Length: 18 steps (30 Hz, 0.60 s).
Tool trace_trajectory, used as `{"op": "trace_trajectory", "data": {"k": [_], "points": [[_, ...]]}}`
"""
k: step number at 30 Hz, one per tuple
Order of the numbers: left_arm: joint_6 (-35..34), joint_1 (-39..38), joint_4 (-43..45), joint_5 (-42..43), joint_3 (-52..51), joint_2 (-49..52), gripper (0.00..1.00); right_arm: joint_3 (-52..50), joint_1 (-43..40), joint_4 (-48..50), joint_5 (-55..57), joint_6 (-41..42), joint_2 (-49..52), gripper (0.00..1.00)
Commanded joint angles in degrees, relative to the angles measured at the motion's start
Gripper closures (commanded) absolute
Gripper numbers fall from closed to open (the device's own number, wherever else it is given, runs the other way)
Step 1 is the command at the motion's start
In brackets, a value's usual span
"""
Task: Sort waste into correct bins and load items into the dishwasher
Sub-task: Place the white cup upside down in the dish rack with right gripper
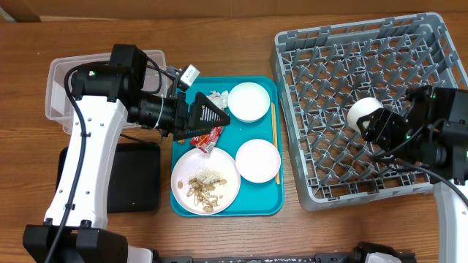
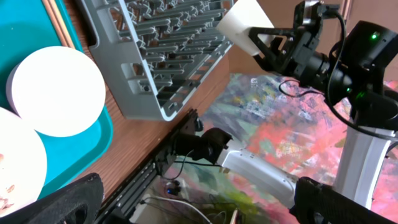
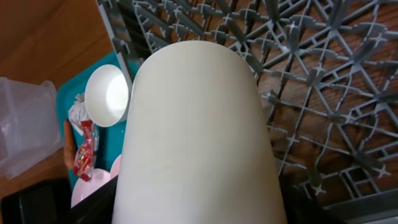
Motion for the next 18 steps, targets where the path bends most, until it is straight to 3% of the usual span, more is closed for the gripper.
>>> {"op": "trace_trajectory", "data": {"k": [1,8,15,17,18], "points": [[1.7,0.0,0.0,-0.7,0.4,-0.5,0.0,1.1,0.0,0.5,1.9,1.2,2.6,0.35],[1.7,0.0,0.1,-1.2,0.4,-0.5,0.0,1.1,6.1,0.5,2.7,1.1,10.0,0.36],[1.7,-0.1,-0.3,-1.2,0.4,-0.5,0.0,1.1,8.6,0.7,14.2,4.5,14.3,0.36],[1.7,-0.1,-0.3,-1.2,0.4,-0.5,0.0,1.1,8.6,0.2,13.8,4.5,15.0,0.34],[1.7,-0.1,-0.2,-1.2,0.4,-0.5,0.0,1.1,8.7,-0.2,13.0,4.5,15.2,0.28]]}}
